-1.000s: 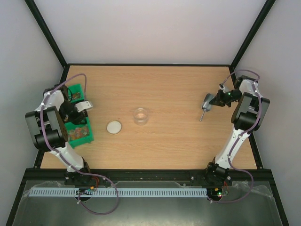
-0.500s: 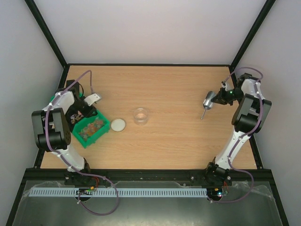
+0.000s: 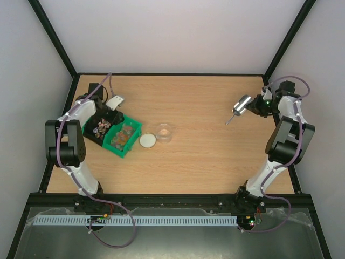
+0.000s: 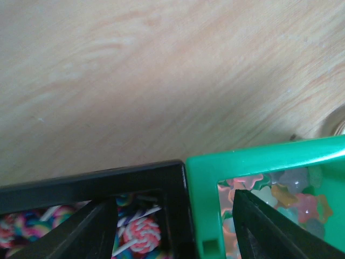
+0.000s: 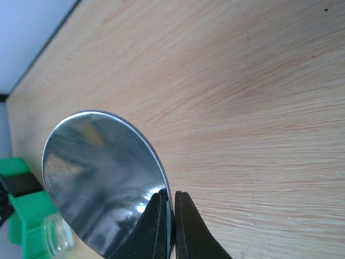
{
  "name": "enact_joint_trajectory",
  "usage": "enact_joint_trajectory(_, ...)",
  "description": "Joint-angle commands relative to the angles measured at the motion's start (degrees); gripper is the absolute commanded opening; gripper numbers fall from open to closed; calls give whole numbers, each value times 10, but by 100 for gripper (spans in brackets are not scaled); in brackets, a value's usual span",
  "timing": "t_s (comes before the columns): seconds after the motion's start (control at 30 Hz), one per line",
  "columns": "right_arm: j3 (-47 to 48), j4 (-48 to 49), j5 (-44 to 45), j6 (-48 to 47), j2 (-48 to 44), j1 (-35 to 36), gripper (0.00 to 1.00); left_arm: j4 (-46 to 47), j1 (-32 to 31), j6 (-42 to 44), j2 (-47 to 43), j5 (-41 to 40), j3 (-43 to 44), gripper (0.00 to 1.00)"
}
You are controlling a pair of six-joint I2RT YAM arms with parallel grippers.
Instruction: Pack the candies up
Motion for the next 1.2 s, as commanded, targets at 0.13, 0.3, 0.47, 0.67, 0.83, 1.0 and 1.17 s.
enact_joint_trajectory(0.13, -110, 169, -23, 280, -74, -2, 1, 4, -27, 48, -99, 26, 60, 88)
enact_joint_trajectory(0.3, -154, 173, 20, 399, -100, 10, 1, 68, -107, 55, -144, -4, 70, 100)
enact_joint_trajectory(0.47, -193, 162, 69, 502, -129, 44, 1, 110, -248, 33, -114, -35, 111, 100)
enact_joint_trajectory(0.67, -205, 147, 91, 552, -148, 89, 1, 83, -404, 21, 21, -29, 227, 98)
enact_joint_trajectory(0.83, -215, 145, 96, 560, -155, 112, 1, 47, -463, 13, 122, -34, 333, 85)
enact_joint_trajectory(1.0, -237, 146, 88, 575, -158, 125, 1, 81, -501, 26, 162, -85, 345, 76)
enact_joint_trajectory(1.17, -242, 155, 82, 580, -158, 140, 1, 78, -511, 13, 204, -105, 378, 71)
